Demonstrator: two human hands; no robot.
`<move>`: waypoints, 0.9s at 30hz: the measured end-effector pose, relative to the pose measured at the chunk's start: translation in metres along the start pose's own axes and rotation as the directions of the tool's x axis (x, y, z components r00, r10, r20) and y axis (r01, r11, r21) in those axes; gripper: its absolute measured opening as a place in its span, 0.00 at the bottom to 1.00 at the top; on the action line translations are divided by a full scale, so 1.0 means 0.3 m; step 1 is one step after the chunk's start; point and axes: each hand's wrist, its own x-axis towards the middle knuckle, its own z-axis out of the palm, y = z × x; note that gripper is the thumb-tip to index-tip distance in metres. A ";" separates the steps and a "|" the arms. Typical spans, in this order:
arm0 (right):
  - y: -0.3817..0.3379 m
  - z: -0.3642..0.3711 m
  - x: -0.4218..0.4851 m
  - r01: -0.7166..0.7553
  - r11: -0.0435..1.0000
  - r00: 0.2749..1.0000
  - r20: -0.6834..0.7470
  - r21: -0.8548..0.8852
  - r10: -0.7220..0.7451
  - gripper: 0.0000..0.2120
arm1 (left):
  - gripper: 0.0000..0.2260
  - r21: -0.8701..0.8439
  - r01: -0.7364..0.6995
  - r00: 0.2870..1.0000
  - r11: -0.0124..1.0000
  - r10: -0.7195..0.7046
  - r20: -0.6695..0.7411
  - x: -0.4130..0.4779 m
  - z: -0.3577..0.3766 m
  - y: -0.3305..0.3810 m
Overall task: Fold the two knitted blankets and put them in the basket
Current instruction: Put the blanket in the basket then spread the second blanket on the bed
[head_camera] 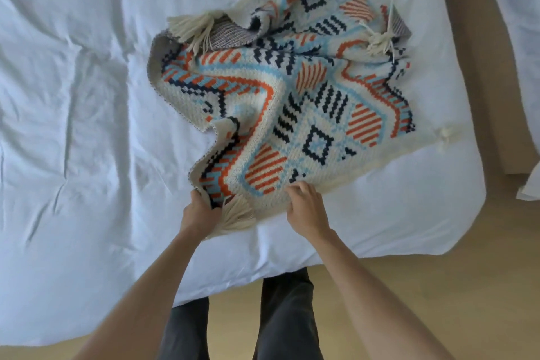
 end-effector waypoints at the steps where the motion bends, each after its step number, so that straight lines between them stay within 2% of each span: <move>1: 0.043 -0.011 0.008 -0.008 1.000 1.000 -0.007 0.005 0.008 0.19 | 0.17 0.012 -0.002 1.000 1.000 0.002 -0.019 0.001 0.023 0.009; 5: 0.216 -0.056 0.051 -0.011 1.000 1.000 -0.024 -0.028 0.011 0.20 | 0.31 0.088 0.074 0.992 0.993 -0.064 -0.110 -0.012 0.123 0.042; 10: 0.407 -0.094 0.097 0.091 0.986 0.995 -0.023 -0.143 -0.095 0.25 | 0.30 0.102 0.207 0.948 0.973 -0.174 -0.268 -0.061 0.273 0.071; 13: 0.475 -0.102 0.118 0.182 0.967 0.983 0.004 -0.177 -0.184 0.26 | 0.29 0.115 0.195 0.928 0.974 -0.145 -0.343 -0.080 0.334 0.084; 16: 0.509 -0.102 0.150 0.235 0.945 0.971 0.016 -0.229 -0.237 0.20 | 0.26 0.208 0.203 0.915 0.957 -0.110 -0.387 -0.097 0.334 0.083; 19: 0.511 -0.101 0.174 0.250 0.939 0.968 0.034 -0.236 -0.249 0.14 | 0.20 0.301 0.249 0.903 0.921 -0.108 -0.416 -0.108 0.293 0.064; 22: 0.498 -0.086 0.161 0.255 0.945 0.967 0.034 -0.204 -0.254 0.13 | 0.11 0.344 0.295 0.883 0.891 -0.117 -0.455 -0.117 0.239 0.024; 27: 0.430 -0.017 0.075 0.281 0.947 0.959 0.082 -0.159 -0.271 0.13 | 0.10 0.362 0.363 0.866 0.858 -0.167 -0.472 -0.127 0.127 -0.095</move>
